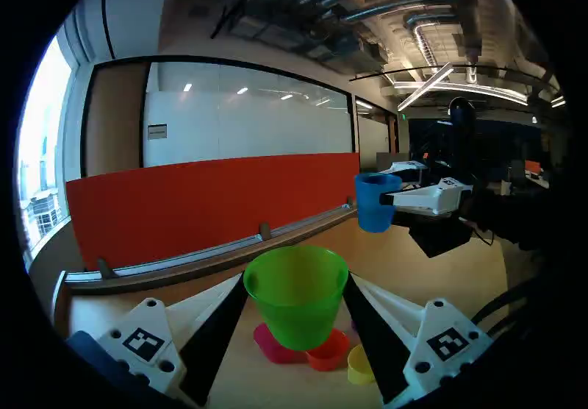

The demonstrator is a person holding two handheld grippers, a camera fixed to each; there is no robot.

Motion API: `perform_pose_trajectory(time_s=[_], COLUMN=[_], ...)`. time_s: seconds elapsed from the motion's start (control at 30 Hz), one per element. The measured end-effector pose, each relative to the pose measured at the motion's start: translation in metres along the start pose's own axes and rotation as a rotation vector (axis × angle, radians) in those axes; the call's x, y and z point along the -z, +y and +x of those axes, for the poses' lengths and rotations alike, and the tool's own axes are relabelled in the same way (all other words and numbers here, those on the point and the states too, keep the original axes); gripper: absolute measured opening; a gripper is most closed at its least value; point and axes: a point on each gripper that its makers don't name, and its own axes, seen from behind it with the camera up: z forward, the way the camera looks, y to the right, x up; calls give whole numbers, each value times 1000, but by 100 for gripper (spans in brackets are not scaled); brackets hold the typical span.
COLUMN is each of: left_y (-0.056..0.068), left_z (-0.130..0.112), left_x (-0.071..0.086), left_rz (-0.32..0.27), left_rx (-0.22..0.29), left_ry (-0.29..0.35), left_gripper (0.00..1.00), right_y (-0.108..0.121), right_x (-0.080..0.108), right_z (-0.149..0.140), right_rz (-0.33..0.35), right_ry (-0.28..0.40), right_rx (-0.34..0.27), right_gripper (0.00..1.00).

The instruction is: Pour water

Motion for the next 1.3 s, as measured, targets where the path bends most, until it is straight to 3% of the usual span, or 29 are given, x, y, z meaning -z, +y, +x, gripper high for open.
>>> perform_pose_trajectory(time_s=[1.3], left_y=[20], left_z=[-1], left_x=[9], left_rz=[-35], left_rx=[3], left_ry=[13], left_gripper=[89], right_y=[-39], right_x=[-36], right_z=[26], right_rz=[105], right_ry=[-9], right_rx=[103], right_gripper=[91])
